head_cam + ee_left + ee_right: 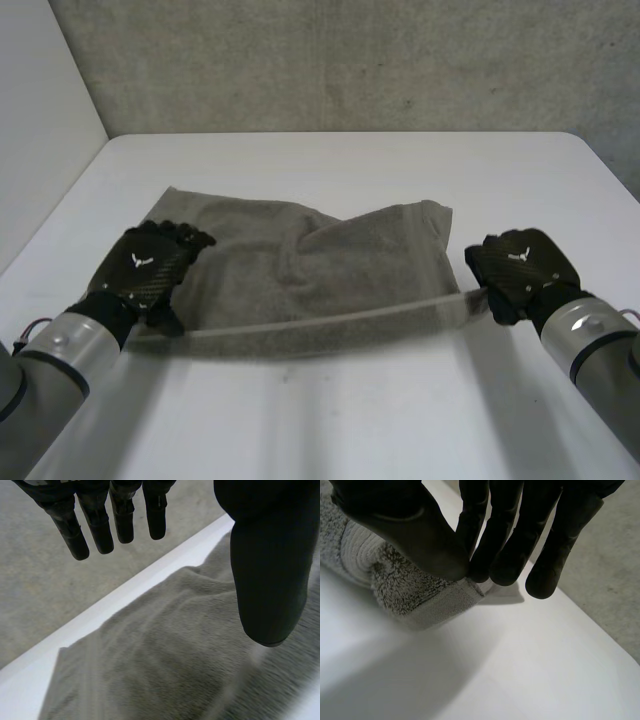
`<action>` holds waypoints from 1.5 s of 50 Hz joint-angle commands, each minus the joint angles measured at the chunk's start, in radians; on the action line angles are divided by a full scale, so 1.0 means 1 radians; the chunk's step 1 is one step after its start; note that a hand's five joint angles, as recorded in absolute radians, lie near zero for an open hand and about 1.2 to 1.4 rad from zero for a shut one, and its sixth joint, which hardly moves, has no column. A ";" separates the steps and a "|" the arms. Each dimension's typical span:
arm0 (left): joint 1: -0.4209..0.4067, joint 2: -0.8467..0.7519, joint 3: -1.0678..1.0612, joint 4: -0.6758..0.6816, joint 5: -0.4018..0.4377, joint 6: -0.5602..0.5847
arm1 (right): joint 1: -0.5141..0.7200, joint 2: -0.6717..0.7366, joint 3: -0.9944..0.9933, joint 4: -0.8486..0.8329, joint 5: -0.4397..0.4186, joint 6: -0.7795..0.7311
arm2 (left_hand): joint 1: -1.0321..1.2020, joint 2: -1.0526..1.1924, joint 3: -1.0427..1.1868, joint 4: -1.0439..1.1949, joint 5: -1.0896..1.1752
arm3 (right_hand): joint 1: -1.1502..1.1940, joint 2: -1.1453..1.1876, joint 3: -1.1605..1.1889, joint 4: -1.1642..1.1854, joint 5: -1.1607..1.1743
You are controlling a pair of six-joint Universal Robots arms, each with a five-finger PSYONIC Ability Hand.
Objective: Fold the towel.
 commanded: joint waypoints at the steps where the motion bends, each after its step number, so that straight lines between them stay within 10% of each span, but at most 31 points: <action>1: 0.068 0.006 -0.043 -0.009 0.058 0.003 | -0.005 0.003 -0.049 0.010 0.002 0.040 | 0.062 0.062 0.062 0.063 0.059 | 0.077 0.064 0.061 0.060 0.051; 33: 0.292 -0.248 0.043 -0.012 0.000 0.223 | -0.071 -0.007 -0.046 0.033 0.000 0.026 | 0.423 0.423 0.423 0.424 0.420 | 0.077 0.064 0.061 0.060 0.051; 41: 0.331 -0.220 0.016 -0.013 0.016 0.220 | -0.080 -0.016 -0.043 0.036 -0.003 0.026 | 1.095 1.095 1.095 1.096 1.092 | 0.077 0.064 0.061 0.060 0.051; 59: 0.332 0.446 0.193 -0.376 0.143 -0.104 | -0.119 -0.329 -0.398 0.571 -0.014 -0.193 | 1.095 1.095 1.095 1.096 1.092 | 0.077 0.064 0.061 0.060 0.051; 65: 0.318 0.389 0.241 -0.455 0.141 -0.116 | -0.128 -0.254 -0.485 0.736 -0.015 -0.353 | 1.095 1.095 1.095 1.096 1.092 | 0.077 0.064 0.061 0.060 0.051; 75: 0.142 -0.176 0.406 -0.387 0.054 -0.078 | -0.107 0.145 -0.582 0.733 0.003 -0.442 | 1.095 1.095 1.095 1.096 1.092 | 0.077 0.064 0.061 0.060 0.051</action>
